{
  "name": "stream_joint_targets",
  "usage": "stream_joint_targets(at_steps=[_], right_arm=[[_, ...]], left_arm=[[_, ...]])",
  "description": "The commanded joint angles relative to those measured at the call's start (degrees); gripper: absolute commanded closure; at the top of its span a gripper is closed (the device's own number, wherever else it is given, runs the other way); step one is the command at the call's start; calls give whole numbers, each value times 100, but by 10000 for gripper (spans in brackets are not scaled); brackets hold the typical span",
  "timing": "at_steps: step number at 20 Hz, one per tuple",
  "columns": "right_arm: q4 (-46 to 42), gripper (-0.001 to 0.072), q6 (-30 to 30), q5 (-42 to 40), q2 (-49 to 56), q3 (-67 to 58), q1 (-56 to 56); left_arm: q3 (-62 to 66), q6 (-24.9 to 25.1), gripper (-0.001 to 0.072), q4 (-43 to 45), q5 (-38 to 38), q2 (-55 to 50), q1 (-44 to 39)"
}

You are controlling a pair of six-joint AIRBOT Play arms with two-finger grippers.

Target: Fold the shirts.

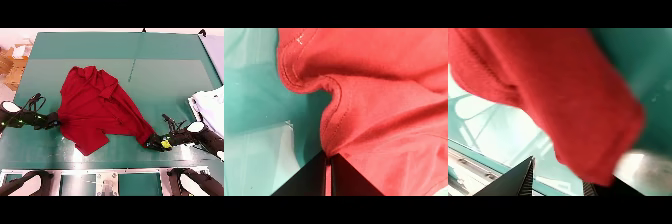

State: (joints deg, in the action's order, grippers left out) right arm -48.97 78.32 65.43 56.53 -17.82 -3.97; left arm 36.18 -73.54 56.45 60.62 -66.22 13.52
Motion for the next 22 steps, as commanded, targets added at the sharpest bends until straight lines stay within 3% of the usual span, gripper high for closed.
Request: stream_joint_targets(at_steps=[1,4,5,11,16,20,22], right_arm=[[208,404,13,-671,-4,98,240],[476,678,-87,-841,-4,87,243],[671,698,-216,-820,-7,87,245],[2575,699,-896,321,-223,-916,221],[2347,700,-962,15,-269,-2645,-1008],[1263,700,-566,-260,-50,-2378,-2505],[1163,700,-636,-267,136,-1834,-2861]], left_arm=[[7,15,684,-4,33,-4,4],[7,59,684,-2,50,-4,4],[7,59,684,-2,52,-4,4],[7,131,684,9,55,-4,4],[7,210,684,46,155,-4,4],[7,205,684,101,131,-4,4],[7,203,684,98,116,-4,4]])
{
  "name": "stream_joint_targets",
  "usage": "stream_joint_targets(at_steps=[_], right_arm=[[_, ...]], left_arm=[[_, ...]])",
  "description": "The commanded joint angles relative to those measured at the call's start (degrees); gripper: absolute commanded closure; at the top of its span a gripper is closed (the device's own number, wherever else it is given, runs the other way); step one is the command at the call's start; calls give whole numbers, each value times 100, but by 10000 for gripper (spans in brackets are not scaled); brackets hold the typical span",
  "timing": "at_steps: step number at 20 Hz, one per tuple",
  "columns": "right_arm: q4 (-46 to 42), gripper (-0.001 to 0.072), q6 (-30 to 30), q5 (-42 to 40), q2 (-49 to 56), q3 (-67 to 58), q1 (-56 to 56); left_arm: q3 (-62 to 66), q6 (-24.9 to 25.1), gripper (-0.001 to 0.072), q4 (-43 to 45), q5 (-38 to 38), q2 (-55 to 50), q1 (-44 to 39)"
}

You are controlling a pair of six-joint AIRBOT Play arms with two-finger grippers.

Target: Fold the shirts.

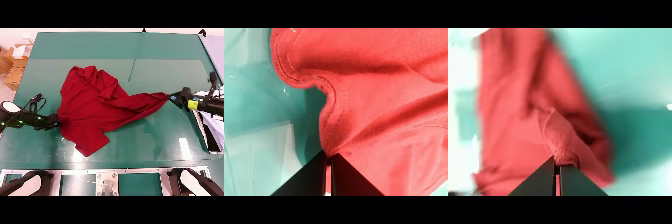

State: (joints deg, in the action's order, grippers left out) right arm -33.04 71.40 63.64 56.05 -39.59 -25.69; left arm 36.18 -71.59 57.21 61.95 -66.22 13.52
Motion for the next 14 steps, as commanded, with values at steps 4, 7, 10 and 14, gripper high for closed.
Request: stream_joint_targets(at_steps=[4,7,10,14], right_arm=[[-345,700,-306,-490,466,1250,-728],[-361,699,-334,-619,540,1349,-732],[-407,356,-334,-223,540,817,-848],[-1526,331,-37,507,542,-490,-1440]], left_arm=[[7,13,684,-103,157,-4,4],[7,9,683,-48,369,-2,4],[208,-4,33,-9,734,9,4],[616,-208,40,472,1204,9,4]])
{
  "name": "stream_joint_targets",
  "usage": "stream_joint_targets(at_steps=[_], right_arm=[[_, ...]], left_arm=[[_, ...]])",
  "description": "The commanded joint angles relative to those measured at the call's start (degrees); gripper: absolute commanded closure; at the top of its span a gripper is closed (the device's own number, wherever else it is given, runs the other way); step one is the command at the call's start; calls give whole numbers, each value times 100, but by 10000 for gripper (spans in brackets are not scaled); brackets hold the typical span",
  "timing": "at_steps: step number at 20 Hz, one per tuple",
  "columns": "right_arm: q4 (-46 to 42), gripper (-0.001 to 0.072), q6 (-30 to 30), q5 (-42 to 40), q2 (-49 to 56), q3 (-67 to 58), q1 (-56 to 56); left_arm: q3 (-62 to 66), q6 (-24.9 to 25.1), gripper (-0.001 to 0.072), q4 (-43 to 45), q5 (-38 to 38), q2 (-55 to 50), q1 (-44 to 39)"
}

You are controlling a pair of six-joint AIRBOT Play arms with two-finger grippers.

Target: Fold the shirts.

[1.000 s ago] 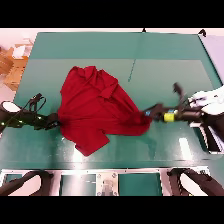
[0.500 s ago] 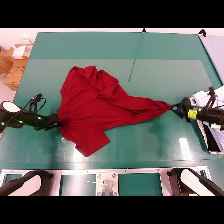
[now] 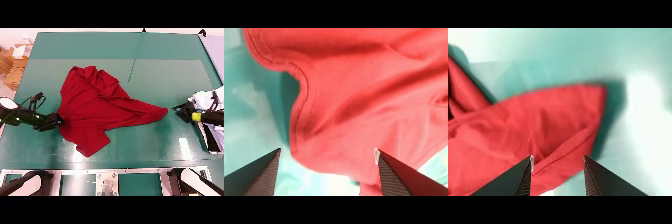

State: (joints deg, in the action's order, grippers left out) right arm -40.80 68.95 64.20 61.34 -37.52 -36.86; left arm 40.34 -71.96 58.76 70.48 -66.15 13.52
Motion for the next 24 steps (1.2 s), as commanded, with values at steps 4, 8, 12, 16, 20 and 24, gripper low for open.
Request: stream_joint_targets(at_steps=[4,8,12,16,20,24], right_arm=[[-1110,269,459,332,107,-625,-275],[-916,271,442,186,809,-551,-50],[-459,285,142,177,1434,-551,118],[-415,285,83,162,1897,-553,496],[-415,285,85,55,2157,-756,745],[-363,292,87,13,2334,-1106,745]], left_arm=[[-13,-282,40,455,188,-2,4],[-358,-304,40,321,-122,-4,4],[-732,-181,101,-455,-1191,-7,-13],[-896,608,290,-1578,-1235,-431,-13],[-844,752,685,-1528,-868,-503,-13],[-809,750,685,-1414,-699,-505,-13]])
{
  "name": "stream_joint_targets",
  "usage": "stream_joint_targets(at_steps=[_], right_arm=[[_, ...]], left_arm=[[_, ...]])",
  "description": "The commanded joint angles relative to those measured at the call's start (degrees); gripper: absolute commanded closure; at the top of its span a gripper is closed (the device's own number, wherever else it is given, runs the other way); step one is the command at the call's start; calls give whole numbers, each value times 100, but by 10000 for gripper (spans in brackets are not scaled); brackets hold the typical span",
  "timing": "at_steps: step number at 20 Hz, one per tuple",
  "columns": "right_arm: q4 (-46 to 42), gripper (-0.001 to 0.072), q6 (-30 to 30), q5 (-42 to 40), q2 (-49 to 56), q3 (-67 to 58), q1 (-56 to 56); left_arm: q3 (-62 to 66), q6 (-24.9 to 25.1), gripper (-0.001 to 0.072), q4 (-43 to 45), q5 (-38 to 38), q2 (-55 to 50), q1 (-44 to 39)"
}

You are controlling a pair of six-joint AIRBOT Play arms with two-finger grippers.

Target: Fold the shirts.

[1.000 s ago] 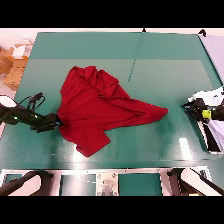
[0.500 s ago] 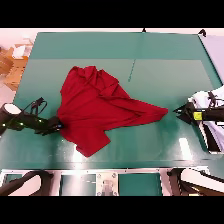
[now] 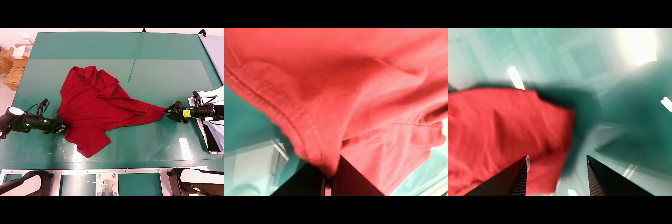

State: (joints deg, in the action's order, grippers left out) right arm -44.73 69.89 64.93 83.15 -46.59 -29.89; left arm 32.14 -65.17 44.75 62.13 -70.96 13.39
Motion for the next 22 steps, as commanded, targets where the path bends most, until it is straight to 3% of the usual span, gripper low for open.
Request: stream_joint_targets(at_steps=[1,3,5,6,8,13,18,22], right_arm=[[131,323,-7,-59,223,-210,48],[199,441,-9,-35,372,-212,48],[240,648,-151,127,439,-212,48],[273,692,-164,273,433,-243,48],[616,699,-328,684,400,-455,48],[3394,699,-807,1878,-254,-1781,39],[5904,700,-944,1687,-1198,-3836,-105],[6592,699,-1211,1263,-2017,-5104,-782]], left_arm=[[11,70,684,-11,157,-24,0],[11,68,684,-17,184,-24,0],[13,70,685,-15,197,-24,0],[48,70,684,-20,245,-22,0],[470,72,685,-122,680,-17,0],[3217,-129,685,-1259,1792,428,0],[7377,-391,685,-1794,1078,918,0],[9569,-546,685,-1770,343,1180,0]])
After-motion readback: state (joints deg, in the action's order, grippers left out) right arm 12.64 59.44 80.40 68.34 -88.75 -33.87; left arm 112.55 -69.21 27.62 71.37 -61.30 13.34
